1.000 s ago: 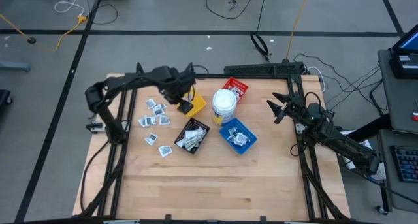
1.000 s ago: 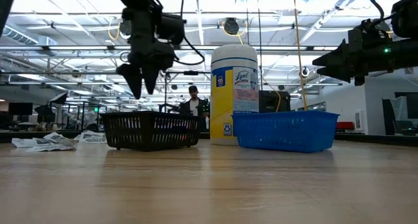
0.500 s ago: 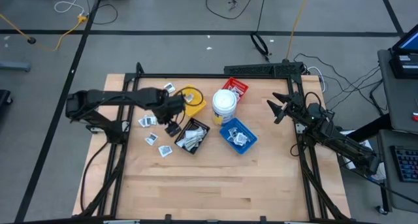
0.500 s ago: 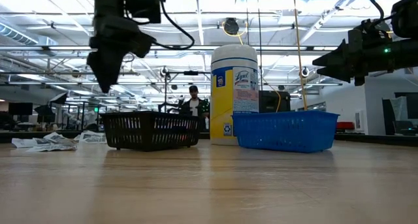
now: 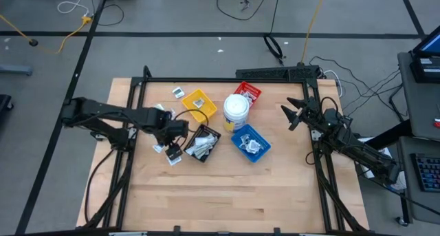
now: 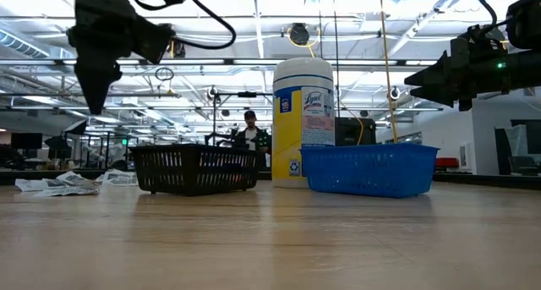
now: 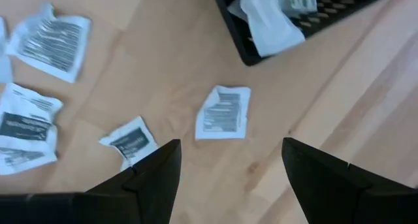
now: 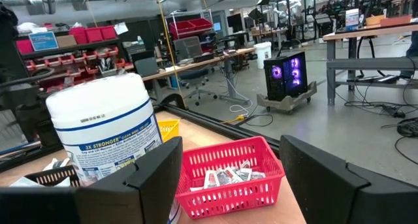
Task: Pick & Place First Aid Supplies
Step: Put the towelette pack into the yellow bin
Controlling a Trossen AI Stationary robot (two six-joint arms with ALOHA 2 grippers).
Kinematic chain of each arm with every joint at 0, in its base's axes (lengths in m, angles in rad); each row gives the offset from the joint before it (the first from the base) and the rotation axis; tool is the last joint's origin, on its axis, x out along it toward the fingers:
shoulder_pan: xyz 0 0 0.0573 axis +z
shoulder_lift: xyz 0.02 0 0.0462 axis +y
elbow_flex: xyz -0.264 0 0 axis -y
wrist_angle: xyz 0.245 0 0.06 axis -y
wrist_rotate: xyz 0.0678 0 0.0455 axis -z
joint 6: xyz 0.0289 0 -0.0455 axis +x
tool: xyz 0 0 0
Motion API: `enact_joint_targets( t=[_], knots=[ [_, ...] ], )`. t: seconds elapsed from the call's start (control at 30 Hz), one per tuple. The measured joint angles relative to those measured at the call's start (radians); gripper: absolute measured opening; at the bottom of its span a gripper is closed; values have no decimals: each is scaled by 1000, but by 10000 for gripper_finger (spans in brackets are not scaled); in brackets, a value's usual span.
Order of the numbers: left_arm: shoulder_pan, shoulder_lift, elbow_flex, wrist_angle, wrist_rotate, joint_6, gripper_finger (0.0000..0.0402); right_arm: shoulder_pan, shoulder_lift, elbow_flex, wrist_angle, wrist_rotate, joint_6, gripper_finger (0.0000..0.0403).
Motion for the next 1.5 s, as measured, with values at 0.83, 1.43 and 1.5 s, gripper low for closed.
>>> enact_joint_targets(
  t=[0.83,1.43,1.5],
  knots=[
    [-173,115,-236,320,-77,-148,271,0,0,0,1,0,0,254],
    [-218,154,-299,416,-86,-157,231,0,3,0,12,0,0,254],
    [-218,154,-299,416,-85,-157,195,0,3,0,17,0,0,254]
  ],
)
